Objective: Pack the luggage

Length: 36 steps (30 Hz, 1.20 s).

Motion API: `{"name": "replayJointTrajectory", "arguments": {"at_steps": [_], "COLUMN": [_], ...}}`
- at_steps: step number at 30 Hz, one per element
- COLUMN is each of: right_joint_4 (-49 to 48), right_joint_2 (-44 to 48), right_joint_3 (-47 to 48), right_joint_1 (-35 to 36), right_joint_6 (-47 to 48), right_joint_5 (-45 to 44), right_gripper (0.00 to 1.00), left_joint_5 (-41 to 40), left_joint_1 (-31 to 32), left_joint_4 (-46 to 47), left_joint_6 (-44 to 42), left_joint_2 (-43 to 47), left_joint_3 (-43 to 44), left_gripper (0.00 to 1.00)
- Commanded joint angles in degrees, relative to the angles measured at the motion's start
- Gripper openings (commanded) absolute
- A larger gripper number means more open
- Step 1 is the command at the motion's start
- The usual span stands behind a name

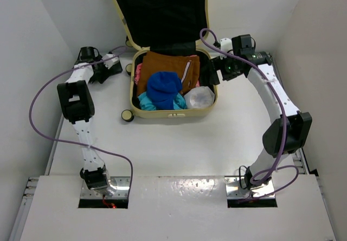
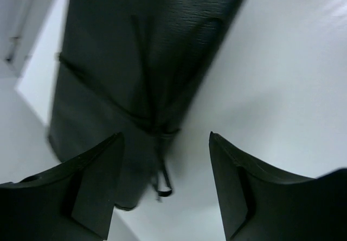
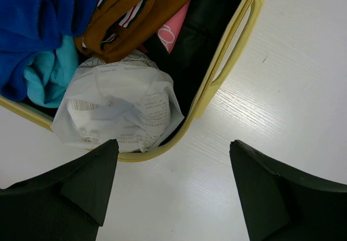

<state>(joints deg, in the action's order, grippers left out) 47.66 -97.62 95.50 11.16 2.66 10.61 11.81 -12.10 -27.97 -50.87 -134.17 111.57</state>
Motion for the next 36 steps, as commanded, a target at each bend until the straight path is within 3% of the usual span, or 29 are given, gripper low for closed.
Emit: {"name": "replayJointTrajectory", "arguments": {"at_steps": [1, 5, 12, 14, 15, 16, 20, 24, 30, 36], "right_joint_4": [-1.3, -1.3, -1.0, -0.8, -0.7, -0.6, -0.2, -0.5, -0.5, -1.9], "right_joint_2": [0.9, 0.7, 0.2, 0.1, 0.0, 0.1, 0.1, 0.7, 2.3, 3.3], "right_joint_3": [0.9, 0.5, 1.0, 1.1, 1.3, 1.3, 1.5, 0.9, -0.1, -0.3], "right_joint_1": [0.4, 0.2, 0.4, 0.4, 0.3, 0.3, 0.4, 0.3, 0.0, -2.6], "right_joint_6": [0.7, 0.9, 1.3, 1.4, 1.5, 1.5, 1.7, 1.6, 0.7, -2.2], "right_joint_5": [-0.6, -0.5, -0.6, -0.5, -0.4, -0.3, 0.5, 1.0, 0.9, 1.2], "right_gripper": [0.83, 0.83, 0.83, 0.83, 0.82, 0.8, 0.7, 0.68, 0.7, 0.7], "left_joint_5": [-4.0, -5.6, -3.8, -2.2, -1.6, -1.0, 1.2, 5.8, 9.2, 12.6], "left_joint_1": [0.5, 1.0, 1.0, 1.0, 1.0, 1.0, 1.0, 1.6, 3.8, 10.9], "left_joint_4": [7.3, 11.3, 9.1, 5.5, 4.2, 4.2, 3.7, 3.7, 8.4, 9.2], "left_joint_6": [-3.3, -5.1, -7.0, -6.4, -6.4, -6.4, -4.8, 0.9, 19.1, 22.7], "left_joint_2": [0.8, 0.8, -3.8, -5.1, -5.1, -5.1, -3.4, 2.1, 13.8, 26.0], "left_joint_3": [-1.0, -3.6, 1.2, 3.1, 3.7, 3.7, 2.4, 0.4, 0.4, 0.9], "left_gripper": [0.68, 0.67, 0.65, 0.57, 0.48, 0.47, 0.0, 0.0, 0.0, 0.0]}}
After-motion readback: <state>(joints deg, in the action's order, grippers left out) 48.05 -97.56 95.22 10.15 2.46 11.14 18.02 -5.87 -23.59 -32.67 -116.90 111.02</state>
